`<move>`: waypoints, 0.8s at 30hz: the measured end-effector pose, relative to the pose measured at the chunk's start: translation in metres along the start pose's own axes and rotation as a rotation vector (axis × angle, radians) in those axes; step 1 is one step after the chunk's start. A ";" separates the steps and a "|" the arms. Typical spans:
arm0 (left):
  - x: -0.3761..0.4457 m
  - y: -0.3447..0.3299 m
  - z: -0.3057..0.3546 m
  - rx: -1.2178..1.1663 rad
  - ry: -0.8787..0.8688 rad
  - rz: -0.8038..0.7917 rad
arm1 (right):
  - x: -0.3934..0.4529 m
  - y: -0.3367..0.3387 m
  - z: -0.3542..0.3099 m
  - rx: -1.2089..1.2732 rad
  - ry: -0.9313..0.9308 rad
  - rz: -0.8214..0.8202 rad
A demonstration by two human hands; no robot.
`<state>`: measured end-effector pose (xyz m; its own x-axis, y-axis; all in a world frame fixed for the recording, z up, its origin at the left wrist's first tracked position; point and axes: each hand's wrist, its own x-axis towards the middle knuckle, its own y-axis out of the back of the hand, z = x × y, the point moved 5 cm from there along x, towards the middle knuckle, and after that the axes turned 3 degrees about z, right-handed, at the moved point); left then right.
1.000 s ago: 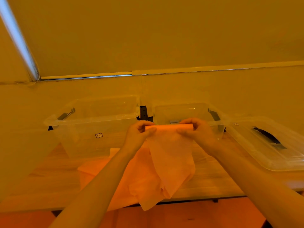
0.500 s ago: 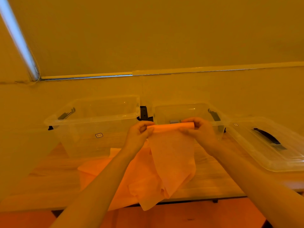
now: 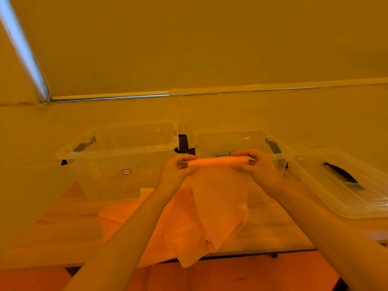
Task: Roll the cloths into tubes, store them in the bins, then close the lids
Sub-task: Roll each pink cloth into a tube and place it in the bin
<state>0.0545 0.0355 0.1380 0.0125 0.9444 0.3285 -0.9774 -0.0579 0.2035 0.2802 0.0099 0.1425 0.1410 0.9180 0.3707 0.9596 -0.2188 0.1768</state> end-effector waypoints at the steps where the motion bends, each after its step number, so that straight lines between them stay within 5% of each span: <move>1: 0.000 0.000 0.000 0.003 -0.001 0.009 | 0.000 -0.001 0.000 0.003 0.001 -0.007; 24: -0.004 -0.002 0.000 -0.028 -0.005 -0.039 | 0.000 0.003 0.008 0.033 -0.050 0.009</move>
<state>0.0568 0.0322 0.1363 0.0519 0.9443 0.3251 -0.9817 -0.0115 0.1903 0.2849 0.0115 0.1356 0.1605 0.9317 0.3258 0.9657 -0.2165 0.1435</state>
